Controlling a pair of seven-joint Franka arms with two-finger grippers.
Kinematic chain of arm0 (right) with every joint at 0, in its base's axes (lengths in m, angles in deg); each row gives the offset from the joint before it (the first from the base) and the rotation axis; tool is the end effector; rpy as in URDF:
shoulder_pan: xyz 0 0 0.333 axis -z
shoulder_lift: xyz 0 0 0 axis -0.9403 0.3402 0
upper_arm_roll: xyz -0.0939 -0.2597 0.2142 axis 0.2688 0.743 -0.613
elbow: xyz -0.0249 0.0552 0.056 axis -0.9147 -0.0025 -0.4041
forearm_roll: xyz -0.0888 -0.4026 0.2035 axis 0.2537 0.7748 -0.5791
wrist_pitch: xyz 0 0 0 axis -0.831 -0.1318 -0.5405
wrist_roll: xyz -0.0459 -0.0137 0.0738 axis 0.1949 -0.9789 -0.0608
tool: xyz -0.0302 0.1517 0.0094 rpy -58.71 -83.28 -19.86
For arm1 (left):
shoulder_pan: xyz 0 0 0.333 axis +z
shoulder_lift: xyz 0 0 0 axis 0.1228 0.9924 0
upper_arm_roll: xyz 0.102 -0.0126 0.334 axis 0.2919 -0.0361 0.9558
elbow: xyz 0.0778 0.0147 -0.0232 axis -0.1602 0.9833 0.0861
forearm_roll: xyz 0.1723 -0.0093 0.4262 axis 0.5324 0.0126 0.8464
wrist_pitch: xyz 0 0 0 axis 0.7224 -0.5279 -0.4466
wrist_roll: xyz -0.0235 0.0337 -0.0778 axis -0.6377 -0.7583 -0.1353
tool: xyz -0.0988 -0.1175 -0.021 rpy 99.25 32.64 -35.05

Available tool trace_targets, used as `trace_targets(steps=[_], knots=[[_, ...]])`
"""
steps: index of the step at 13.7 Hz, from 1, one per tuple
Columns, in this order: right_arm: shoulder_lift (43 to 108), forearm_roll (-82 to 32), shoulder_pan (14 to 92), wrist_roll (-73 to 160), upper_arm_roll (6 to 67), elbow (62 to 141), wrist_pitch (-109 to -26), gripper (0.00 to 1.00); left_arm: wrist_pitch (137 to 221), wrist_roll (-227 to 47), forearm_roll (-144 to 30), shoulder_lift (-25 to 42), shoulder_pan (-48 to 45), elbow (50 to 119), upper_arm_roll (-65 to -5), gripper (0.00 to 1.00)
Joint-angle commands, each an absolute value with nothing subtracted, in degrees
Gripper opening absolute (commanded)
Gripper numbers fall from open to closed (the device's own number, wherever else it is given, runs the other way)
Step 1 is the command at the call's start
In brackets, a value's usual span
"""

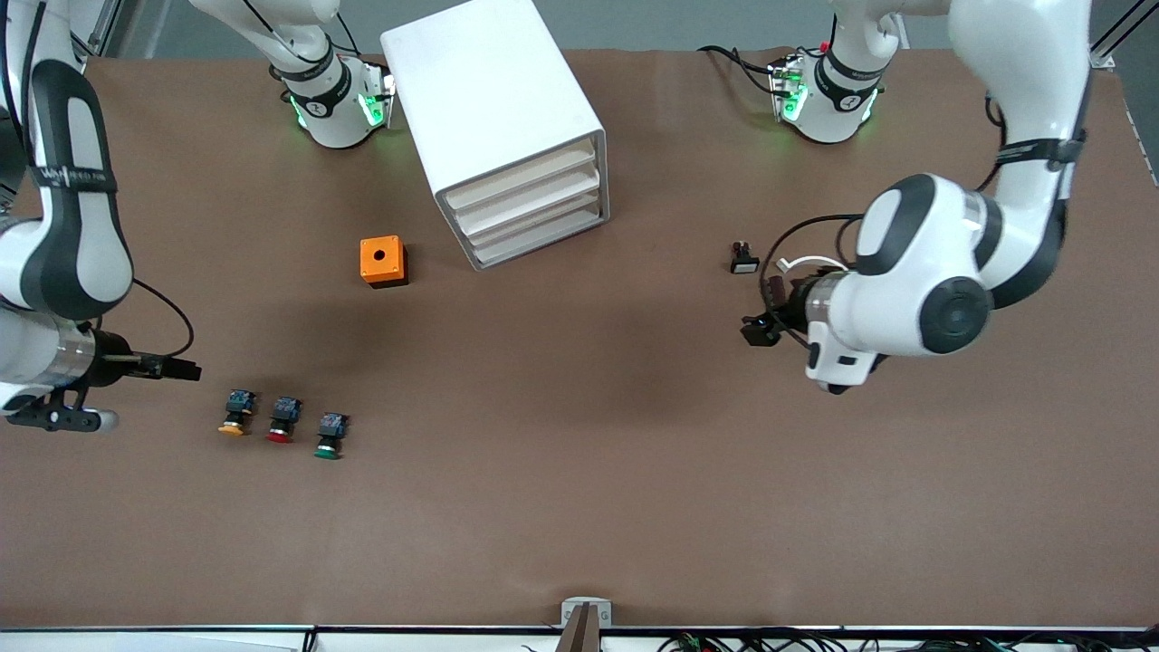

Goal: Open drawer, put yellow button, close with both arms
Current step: 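Reach the left gripper to the drawer while the right gripper reaches the yellow button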

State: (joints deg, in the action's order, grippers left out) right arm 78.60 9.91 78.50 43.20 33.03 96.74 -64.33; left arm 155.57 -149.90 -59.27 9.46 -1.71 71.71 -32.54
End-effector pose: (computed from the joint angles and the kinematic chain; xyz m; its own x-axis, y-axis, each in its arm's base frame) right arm 0.7143 -0.1285 0.2861 0.9831 -0.1132 -0.1439 -0.1177 -0.9928 -0.0228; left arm 0.6406 -0.2997 0.3431 0.6169 0.6707 -0.4118 0.6636 -0.7246 -0.1859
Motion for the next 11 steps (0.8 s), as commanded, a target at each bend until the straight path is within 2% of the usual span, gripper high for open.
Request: trace_targets(steps=[1, 3, 11], knots=[[82.41, 10.75, 79.16, 43.72, 32.35, 95.53, -66.08, 1.00, 155.19, -172.12, -61.38, 12.24, -6.72, 69.99, -32.40, 1.00], [85.05, 10.75, 79.25, 43.72, 32.35, 95.53, -68.10, 1.00, 155.28, -185.01, -65.33, 13.91, -8.58, 69.99, -32.40, 1.00], [92.18, 9.96, 79.34, 43.28, 32.26, 95.61, -74.78, 1.00, 155.02, -202.45, -93.88, 20.77, -13.76, 69.99, -32.31, 0.98]])
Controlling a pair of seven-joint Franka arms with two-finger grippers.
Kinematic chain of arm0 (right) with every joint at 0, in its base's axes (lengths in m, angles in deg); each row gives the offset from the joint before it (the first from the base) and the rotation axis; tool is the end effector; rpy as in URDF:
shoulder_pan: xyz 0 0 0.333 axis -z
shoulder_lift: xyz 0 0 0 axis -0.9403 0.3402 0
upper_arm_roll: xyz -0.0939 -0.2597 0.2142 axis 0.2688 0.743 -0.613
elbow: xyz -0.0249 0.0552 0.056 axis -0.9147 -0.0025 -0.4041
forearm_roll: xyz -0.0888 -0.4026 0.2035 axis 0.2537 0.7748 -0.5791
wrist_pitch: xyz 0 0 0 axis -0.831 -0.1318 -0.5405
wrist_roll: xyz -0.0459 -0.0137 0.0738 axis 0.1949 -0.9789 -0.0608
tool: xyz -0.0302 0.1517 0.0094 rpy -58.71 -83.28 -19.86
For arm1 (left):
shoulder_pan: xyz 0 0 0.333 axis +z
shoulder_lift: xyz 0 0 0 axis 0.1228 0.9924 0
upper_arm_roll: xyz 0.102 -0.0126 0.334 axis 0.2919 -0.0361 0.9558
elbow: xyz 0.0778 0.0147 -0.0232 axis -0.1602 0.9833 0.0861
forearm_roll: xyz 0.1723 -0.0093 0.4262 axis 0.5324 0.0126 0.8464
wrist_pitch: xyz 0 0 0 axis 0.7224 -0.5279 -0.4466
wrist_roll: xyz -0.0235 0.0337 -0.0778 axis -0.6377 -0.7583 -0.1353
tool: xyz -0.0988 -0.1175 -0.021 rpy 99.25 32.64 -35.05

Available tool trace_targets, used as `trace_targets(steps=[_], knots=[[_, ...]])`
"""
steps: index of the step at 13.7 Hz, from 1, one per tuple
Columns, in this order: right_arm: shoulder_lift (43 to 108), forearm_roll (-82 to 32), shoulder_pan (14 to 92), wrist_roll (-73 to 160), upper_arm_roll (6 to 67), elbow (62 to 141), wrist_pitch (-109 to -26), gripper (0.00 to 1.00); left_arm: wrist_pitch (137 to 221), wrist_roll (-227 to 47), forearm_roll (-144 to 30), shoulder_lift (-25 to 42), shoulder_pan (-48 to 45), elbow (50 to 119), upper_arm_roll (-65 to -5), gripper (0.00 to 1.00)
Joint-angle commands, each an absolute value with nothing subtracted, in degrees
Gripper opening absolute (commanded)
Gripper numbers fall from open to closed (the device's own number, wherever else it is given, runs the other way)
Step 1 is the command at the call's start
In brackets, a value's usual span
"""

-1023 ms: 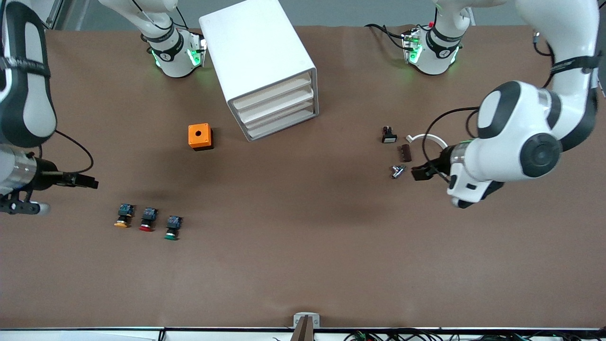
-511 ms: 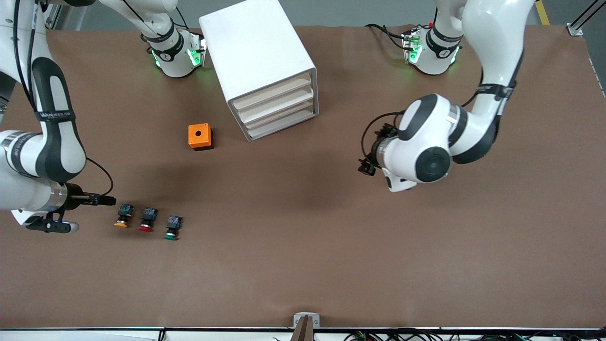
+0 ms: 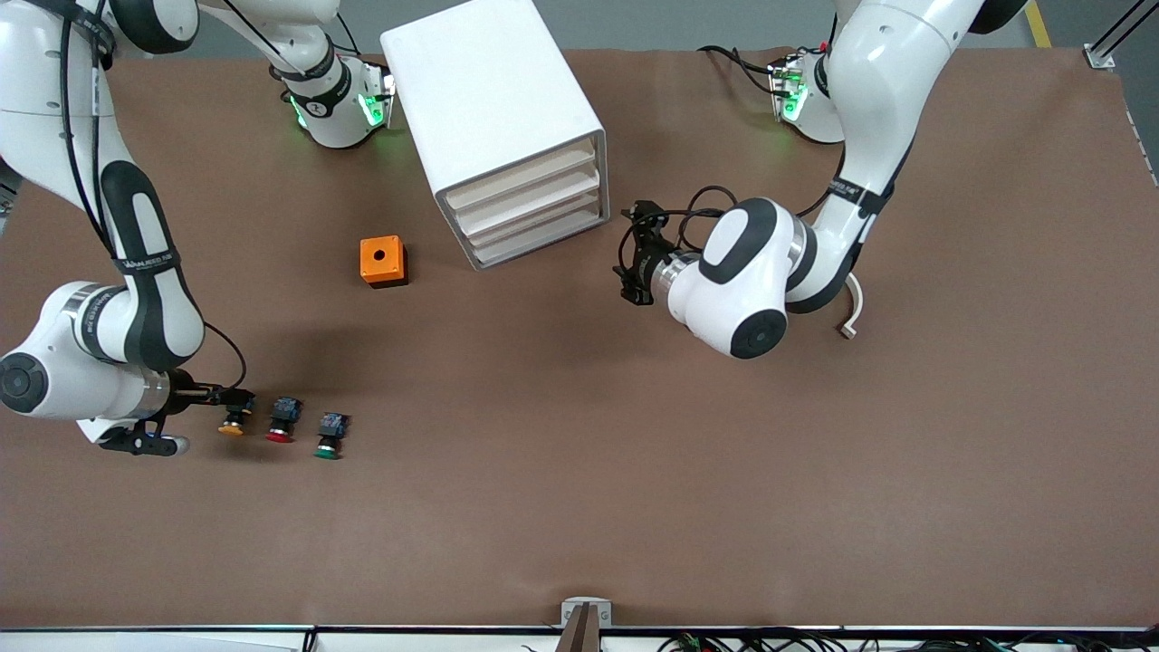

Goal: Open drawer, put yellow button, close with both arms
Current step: 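Reach the left gripper to the drawer while the right gripper reaches the yellow button, then pull the drawer open with the left gripper while the right gripper grasps the yellow button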

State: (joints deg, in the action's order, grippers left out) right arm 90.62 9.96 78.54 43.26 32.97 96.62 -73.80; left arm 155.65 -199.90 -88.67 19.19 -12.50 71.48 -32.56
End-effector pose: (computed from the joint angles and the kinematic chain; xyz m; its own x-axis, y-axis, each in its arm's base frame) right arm 0.7178 -0.1304 0.1441 0.9760 -0.1128 -0.1863 -0.1177 -0.9929 -0.0154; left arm 0.5487 -0.4751 0.2688 -0.2645 0.8855 -0.3820 0.6634 -0.1204 -0.7385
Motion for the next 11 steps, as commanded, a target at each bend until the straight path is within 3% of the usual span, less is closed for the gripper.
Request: trace_targets(steps=[1, 5, 9, 11], knots=[[92.45, 9.96, 79.34, 43.28, 32.26, 95.61, -75.05, 0.99, 155.02, -203.33, -97.22, 21.12, -15.17, 70.08, -32.31, 0.95], [93.59, 9.96, 79.08, 43.37, 32.26, 95.61, -76.02, 0.77, 155.19, -221.14, -105.49, 24.10, -16.06, 69.81, -32.31, 0.85], [93.59, 10.05, 78.46, 43.11, 32.26, 95.61, -75.94, 0.46, 155.19, -225.56, -108.94, 26.13, -19.65, 68.85, -32.31, 0.67], [93.50, 10.05, 78.37, 42.93, 32.26, 95.61, -75.50, 0.30, 155.19, -226.71, -109.20, 26.75, -20.71, 68.93, -32.31, 0.64]])
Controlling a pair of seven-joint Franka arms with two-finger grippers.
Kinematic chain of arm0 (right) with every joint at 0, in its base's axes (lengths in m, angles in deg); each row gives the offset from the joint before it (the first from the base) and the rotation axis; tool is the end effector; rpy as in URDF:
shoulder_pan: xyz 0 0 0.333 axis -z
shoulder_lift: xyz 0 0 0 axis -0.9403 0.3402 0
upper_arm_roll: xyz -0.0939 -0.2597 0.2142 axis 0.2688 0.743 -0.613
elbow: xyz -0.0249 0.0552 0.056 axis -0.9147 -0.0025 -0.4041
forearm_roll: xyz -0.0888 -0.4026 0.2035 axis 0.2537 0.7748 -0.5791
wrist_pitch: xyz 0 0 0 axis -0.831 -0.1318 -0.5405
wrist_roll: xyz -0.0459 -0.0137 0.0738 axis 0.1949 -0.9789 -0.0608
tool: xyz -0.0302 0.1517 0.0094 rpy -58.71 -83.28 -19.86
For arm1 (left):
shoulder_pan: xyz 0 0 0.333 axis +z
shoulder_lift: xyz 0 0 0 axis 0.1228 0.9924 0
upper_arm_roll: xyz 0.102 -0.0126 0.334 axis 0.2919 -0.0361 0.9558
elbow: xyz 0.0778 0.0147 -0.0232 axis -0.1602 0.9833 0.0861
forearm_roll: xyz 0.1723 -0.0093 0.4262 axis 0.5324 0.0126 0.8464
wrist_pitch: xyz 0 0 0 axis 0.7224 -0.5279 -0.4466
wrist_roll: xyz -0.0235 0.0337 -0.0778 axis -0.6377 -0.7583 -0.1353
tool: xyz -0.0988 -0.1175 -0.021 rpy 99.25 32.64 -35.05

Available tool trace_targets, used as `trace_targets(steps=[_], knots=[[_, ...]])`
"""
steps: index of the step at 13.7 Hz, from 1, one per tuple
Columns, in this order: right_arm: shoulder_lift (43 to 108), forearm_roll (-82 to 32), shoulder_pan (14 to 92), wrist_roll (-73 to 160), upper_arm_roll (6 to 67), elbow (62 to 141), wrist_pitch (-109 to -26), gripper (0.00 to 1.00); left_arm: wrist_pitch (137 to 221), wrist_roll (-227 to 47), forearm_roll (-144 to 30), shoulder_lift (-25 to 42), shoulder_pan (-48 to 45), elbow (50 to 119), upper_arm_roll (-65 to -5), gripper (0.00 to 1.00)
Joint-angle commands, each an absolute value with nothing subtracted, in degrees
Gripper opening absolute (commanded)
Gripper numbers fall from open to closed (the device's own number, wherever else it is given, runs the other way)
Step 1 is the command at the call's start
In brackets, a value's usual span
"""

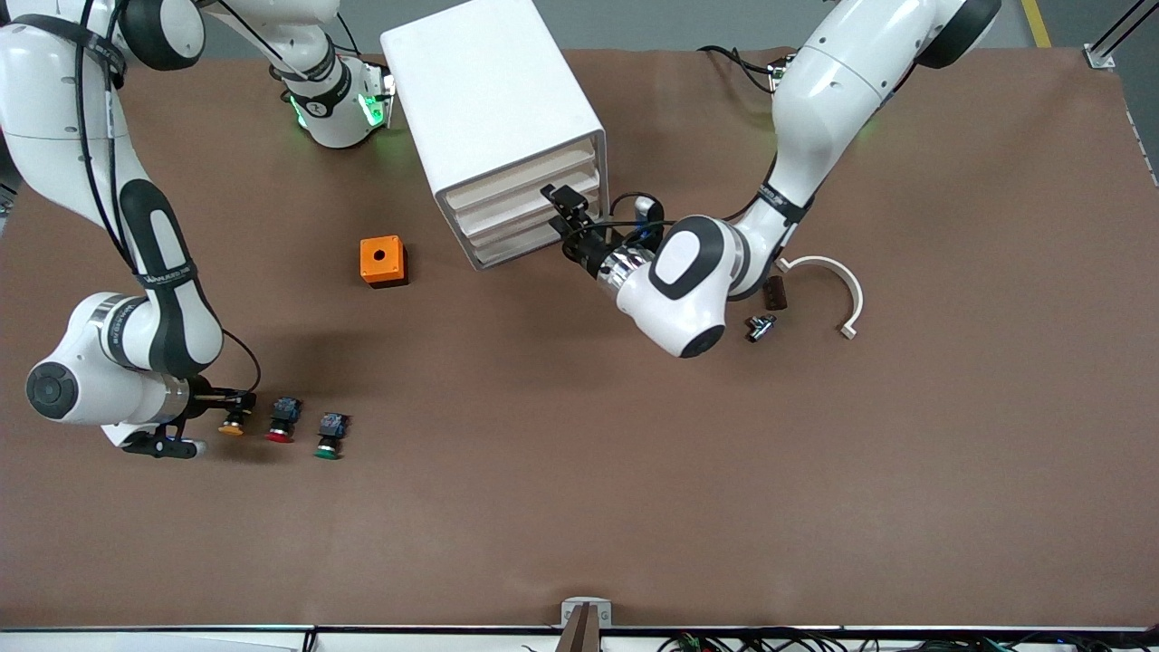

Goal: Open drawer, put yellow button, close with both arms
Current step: 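Pull the drawer open with the left gripper while the right gripper grasps the yellow button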

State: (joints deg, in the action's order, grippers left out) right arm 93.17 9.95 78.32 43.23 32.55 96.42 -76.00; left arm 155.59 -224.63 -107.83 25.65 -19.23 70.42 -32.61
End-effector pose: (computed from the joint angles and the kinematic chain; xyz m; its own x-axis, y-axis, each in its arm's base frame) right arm 0.7180 -0.1228 0.1153 0.9765 -0.1035 -0.1888 -0.1089 -0.9939 -0.0182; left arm 0.4874 -0.5689 0.2367 -0.5892 0.8074 -0.0309 0.2299 0.1309 -0.9644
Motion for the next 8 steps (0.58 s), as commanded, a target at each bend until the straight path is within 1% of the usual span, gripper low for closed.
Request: trace_targets(steps=[1, 2, 3, 4, 7, 8], knots=[[93.42, 10.05, 78.46, 42.85, 32.26, 95.61, -75.41, 0.23, 155.19, -226.89, -110.08, 26.75, -21.15, 68.93, -32.31, 0.63], [93.41, 10.05, 78.72, 42.85, 32.26, 95.61, -75.41, 0.16, 155.19, -226.89, -110.43, 26.75, -21.24, 68.93, -32.31, 0.63], [93.33, 10.05, 78.72, 42.93, 32.26, 95.53, -75.41, 0.10, 155.19, -226.89, -110.52, 26.75, -21.33, 68.93, -32.40, 0.58], [93.15, 10.05, 78.72, 43.19, 32.26, 95.53, -75.41, 0.06, 155.19, -226.89, -110.87, 26.75, -22.38, 68.93, -32.40, 0.48], [90.79, 10.05, 78.46, 46.52, 32.08, 94.83, -71.74, 0.02, 155.28, -226.54, -110.96, 27.01, -24.50, 68.93, -32.22, 0.30], [89.65, 10.05, 78.46, 47.32, 32.00, 94.21, -70.41, 0.01, 155.28, -226.28, -111.05, 27.19, -24.50, 68.85, -32.31, 0.27]])
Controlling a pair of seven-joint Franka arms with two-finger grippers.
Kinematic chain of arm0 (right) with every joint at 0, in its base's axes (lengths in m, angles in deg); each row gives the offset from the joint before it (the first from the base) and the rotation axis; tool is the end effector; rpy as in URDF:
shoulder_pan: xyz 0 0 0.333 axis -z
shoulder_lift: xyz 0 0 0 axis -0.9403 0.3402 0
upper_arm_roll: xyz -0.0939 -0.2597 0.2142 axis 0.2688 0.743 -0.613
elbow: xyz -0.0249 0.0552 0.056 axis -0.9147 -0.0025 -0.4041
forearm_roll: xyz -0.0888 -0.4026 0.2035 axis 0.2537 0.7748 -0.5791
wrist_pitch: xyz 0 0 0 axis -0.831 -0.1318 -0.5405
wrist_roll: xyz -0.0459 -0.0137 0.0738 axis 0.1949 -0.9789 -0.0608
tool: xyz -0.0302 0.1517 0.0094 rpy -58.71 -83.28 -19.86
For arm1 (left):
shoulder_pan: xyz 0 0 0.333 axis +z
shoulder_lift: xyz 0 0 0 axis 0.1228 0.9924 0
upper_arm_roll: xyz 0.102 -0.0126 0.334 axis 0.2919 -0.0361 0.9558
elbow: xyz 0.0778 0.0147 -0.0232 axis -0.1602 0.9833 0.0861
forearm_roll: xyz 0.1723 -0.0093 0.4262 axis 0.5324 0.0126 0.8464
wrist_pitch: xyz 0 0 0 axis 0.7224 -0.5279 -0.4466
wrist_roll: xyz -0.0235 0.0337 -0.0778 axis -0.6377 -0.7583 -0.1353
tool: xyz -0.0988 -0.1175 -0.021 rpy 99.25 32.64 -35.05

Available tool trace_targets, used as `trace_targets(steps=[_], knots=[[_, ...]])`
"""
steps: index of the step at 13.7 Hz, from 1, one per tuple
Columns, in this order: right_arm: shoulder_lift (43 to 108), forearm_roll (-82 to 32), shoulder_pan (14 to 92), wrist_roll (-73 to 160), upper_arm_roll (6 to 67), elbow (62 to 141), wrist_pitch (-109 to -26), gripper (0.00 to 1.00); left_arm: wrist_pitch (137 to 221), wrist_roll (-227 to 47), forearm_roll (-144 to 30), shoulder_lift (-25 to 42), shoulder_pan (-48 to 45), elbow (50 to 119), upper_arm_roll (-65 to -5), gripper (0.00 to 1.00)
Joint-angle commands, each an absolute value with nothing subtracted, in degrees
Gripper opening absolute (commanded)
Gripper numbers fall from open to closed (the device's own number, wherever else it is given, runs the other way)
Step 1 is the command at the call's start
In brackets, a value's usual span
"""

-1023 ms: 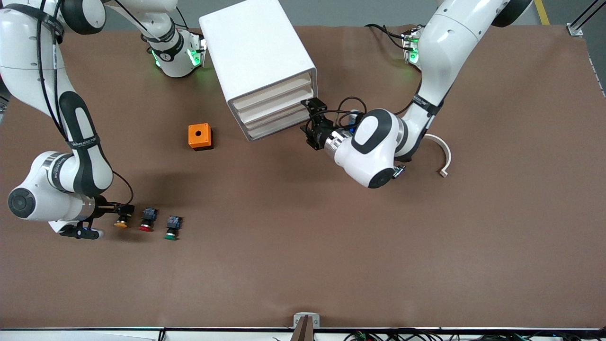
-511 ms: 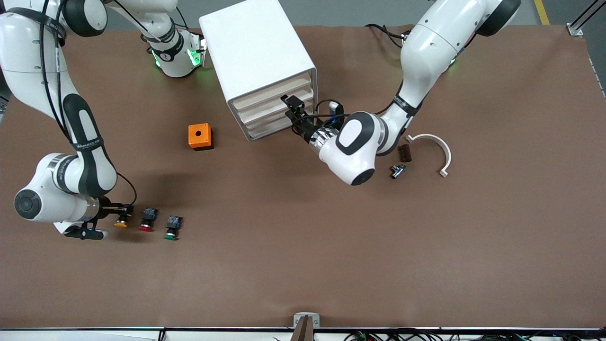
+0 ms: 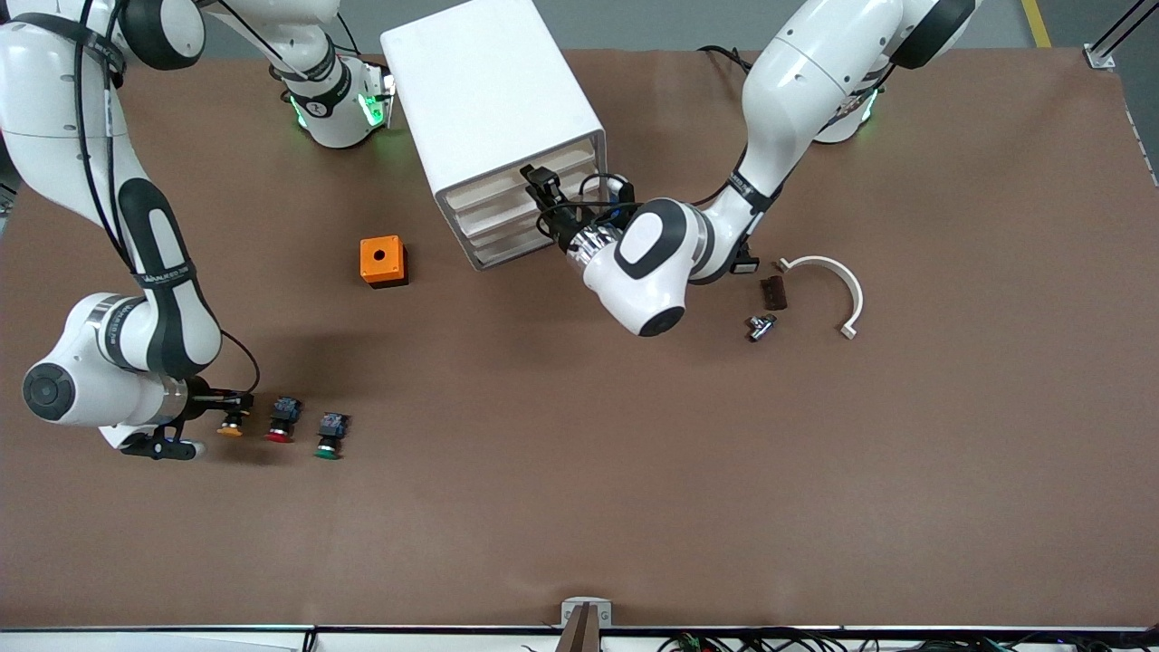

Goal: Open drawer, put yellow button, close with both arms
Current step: 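Pull the drawer open with the left gripper while the right gripper grasps the yellow button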

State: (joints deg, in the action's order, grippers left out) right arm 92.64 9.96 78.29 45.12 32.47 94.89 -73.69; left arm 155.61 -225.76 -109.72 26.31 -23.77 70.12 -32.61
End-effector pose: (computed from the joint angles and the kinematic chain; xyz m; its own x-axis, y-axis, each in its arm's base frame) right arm 0.7246 -0.1221 0.1316 0.9790 -0.0679 -0.1922 -0.0744 -0.9969 -0.0267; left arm 0.4423 -0.6091 0.2348 -0.5462 0.8376 -0.0098 0.2012 0.1198 -0.9722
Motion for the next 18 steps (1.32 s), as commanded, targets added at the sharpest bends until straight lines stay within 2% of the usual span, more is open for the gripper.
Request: trace_targets(steps=[1, 2, 4, 7, 10, 14, 15, 18], knots=[[88.59, 10.05, 78.46, 48.28, 31.91, 94.12, -69.62, 0.01, 155.28, -226.01, -110.96, 27.02, -24.84, 68.67, -32.31, 0.25], [87.28, 9.96, 78.46, 48.99, 31.82, 94.03, -69.09, 0.01, 155.28, -225.92, -110.70, 27.10, -25.37, 68.58, -32.22, 0.21], [84.64, 9.88, 77.59, 48.39, 31.47, 93.42, -66.02, 0.00, 155.28, -225.05, -110.35, 27.19, -24.85, 67.71, -31.52, 0.00], [82.00, 9.53, 75.39, 40.59, 31.29, 90.35, -57.42, 0.00, 155.37, -224.34, -110.35, 27.19, -24.50, 65.78, -26.97, 0.00], [78.22, 8.38, 71.97, 31.54, 31.12, 89.99, -52.22, 0.00, 155.37, -224.17, -110.70, 27.97, -24.41, 62.62, -22.48, 0.00], [74.79, 5.31, 67.23, 15.65, 31.12, 90.08, -46.77, 0.01, 158.61, -223.82, -110.88, 29.74, -23.88, 59.79, -20.53, 0.01], [73.82, 4.70, 65.82, 11.77, 31.12, 90.08, -45.45, 0.01, 159.40, -223.29, -110.88, 29.74, -23.88, 59.79, -20.53, 0.09], [70.49, 1.53, 61.42, -0.35, 31.12, 90.43, -42.46, 0.01, 159.50, -222.85, -110.88, 29.39, -23.79, 59.79, -20.53, 0.64]])
